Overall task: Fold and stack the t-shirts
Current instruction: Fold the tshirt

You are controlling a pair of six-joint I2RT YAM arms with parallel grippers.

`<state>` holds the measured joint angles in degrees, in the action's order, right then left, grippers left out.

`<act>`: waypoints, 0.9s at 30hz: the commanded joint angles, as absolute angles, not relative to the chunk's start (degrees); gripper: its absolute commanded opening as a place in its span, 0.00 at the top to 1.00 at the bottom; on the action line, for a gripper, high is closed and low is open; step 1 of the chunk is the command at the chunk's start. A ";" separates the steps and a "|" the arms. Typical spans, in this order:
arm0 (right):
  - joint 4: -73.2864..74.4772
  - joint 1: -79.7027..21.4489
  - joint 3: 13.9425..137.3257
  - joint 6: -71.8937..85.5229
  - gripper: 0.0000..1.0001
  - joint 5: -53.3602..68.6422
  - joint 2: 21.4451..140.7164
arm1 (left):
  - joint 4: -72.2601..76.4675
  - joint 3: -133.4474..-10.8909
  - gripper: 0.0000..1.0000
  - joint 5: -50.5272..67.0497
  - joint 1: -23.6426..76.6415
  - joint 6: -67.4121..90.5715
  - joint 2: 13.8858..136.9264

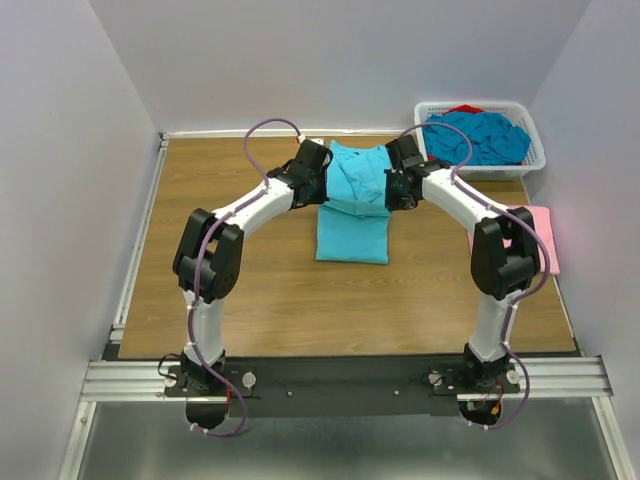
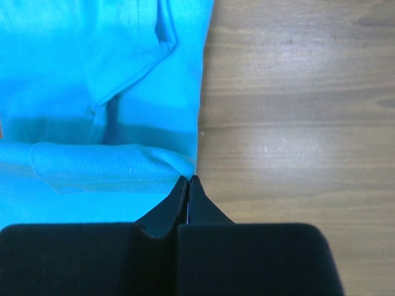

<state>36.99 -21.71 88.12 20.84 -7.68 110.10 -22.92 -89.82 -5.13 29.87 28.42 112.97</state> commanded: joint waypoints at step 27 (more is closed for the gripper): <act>30.51 -26.44 85.79 16.88 0.68 -11.00 106.79 | -12.75 -75.86 0.55 -10.29 33.65 28.91 103.28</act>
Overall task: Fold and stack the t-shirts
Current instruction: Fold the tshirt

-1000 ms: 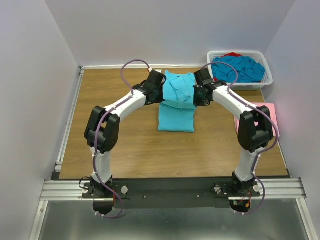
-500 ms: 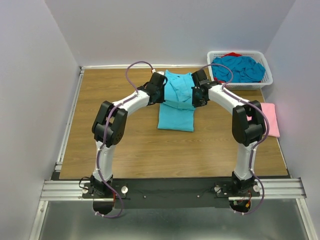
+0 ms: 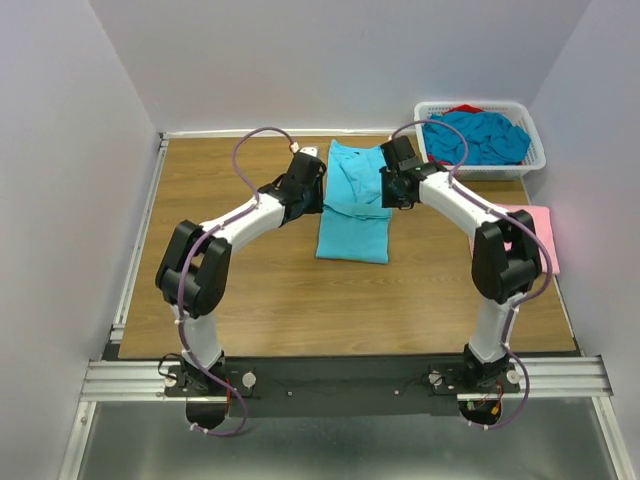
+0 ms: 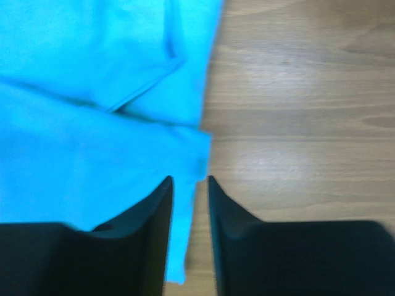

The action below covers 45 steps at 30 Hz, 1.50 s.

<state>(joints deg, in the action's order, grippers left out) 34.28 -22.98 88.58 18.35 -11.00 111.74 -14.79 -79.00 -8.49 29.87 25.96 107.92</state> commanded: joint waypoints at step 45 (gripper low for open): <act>3.47 -18.99 70.87 27.49 0.70 25.63 99.43 | 0.68 -50.29 0.71 5.35 37.89 42.18 85.35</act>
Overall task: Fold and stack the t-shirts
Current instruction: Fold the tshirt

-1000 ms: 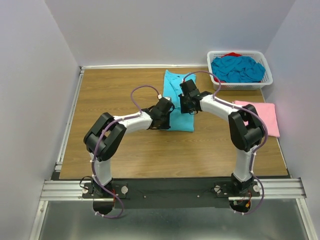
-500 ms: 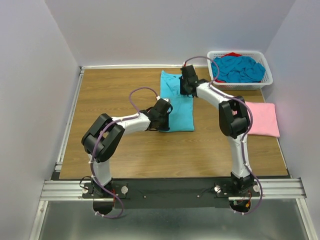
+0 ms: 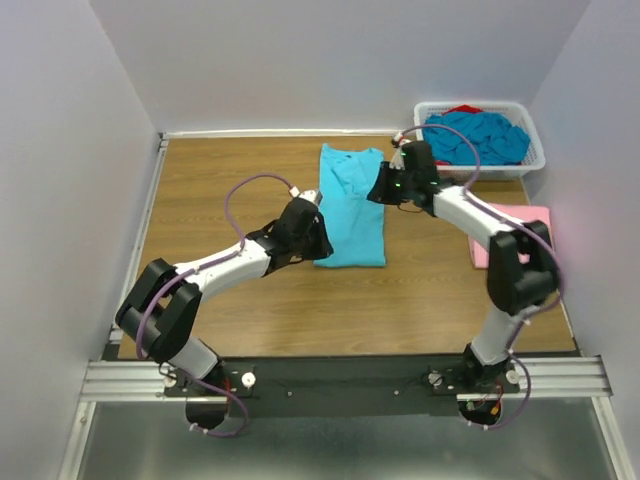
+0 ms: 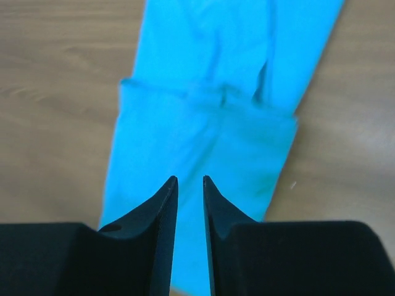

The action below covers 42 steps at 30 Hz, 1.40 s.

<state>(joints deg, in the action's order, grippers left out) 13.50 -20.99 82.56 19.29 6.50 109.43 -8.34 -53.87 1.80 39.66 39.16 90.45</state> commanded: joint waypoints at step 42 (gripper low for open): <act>-38.23 -7.73 61.61 56.25 0.56 40.53 117.48 | 21.01 -69.94 0.75 20.56 23.20 46.76 116.70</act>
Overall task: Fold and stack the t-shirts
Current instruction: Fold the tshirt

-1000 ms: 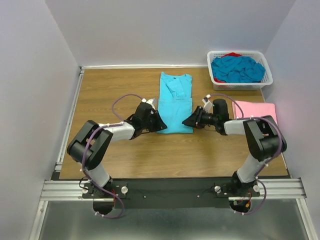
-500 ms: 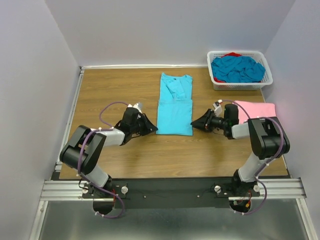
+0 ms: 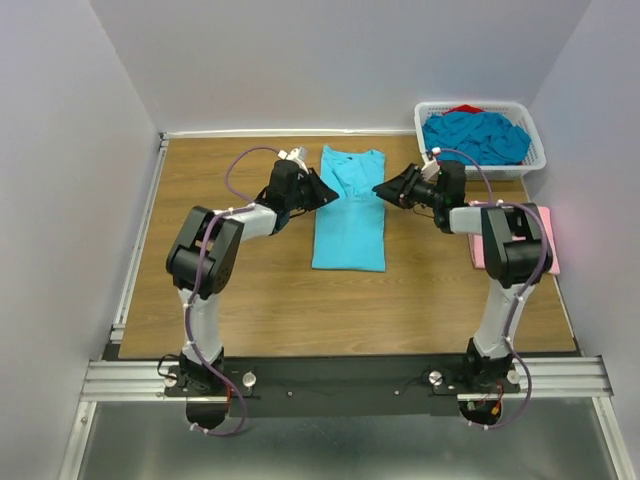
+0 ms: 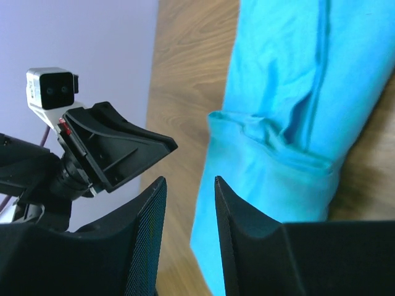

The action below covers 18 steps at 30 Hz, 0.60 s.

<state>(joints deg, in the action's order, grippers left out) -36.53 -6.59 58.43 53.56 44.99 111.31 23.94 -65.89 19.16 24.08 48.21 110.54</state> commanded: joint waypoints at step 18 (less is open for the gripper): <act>-39.02 -7.38 54.41 54.84 0.55 30.14 115.68 | 21.09 -68.38 0.77 19.60 19.42 48.34 118.58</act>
